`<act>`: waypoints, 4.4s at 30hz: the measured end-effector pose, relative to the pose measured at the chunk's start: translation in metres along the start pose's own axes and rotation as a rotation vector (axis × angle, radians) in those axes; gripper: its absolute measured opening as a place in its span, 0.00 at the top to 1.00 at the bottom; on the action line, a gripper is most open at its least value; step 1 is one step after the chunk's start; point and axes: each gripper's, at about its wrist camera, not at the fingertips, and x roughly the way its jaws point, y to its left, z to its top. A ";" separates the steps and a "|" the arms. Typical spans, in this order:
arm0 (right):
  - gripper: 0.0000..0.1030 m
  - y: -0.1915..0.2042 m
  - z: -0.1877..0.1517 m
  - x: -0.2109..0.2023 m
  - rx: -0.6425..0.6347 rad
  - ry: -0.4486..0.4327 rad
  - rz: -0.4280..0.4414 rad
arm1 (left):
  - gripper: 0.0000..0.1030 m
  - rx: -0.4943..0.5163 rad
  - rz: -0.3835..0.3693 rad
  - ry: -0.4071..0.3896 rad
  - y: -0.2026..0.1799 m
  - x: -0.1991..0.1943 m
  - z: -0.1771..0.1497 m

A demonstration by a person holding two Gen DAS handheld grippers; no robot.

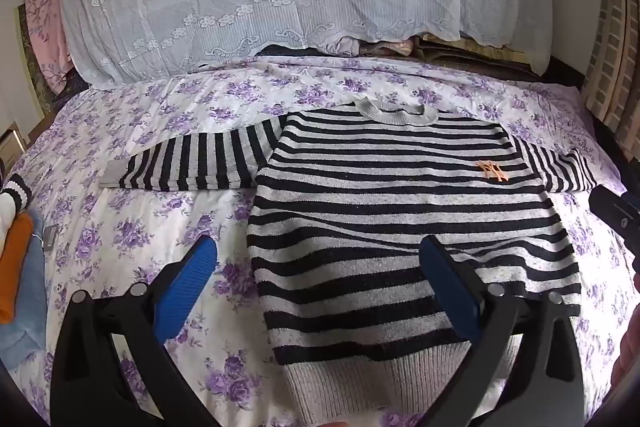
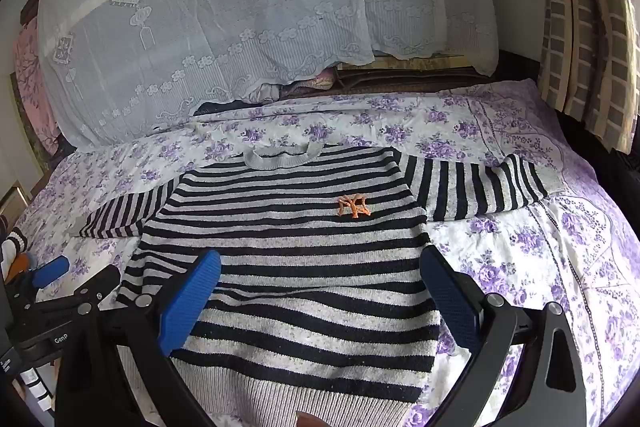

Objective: Fold small clothes

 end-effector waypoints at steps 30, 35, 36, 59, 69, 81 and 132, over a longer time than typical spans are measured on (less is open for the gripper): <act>0.03 0.000 0.000 0.000 -0.002 0.001 -0.001 | 0.04 0.010 0.014 -0.002 0.015 -0.002 -0.005; 0.03 0.000 0.000 0.000 -0.001 0.003 -0.001 | 0.04 0.014 0.019 -0.003 0.009 0.001 -0.004; 0.03 0.000 0.000 0.000 -0.001 0.003 0.000 | 0.04 0.015 0.020 -0.003 0.009 0.001 -0.004; 0.03 -0.001 0.000 0.000 -0.001 0.002 -0.001 | 0.04 0.021 0.035 -0.022 0.005 -0.004 -0.001; 0.03 -0.001 0.000 0.000 -0.001 0.003 -0.001 | 0.04 0.021 0.036 -0.023 0.006 -0.004 -0.001; 0.03 0.000 0.000 0.000 -0.001 0.004 0.000 | 0.04 0.022 0.035 -0.022 0.005 -0.004 -0.002; 0.03 -0.131 -0.128 0.020 0.439 0.273 0.485 | 0.05 -0.501 -0.843 0.413 0.091 0.079 -0.092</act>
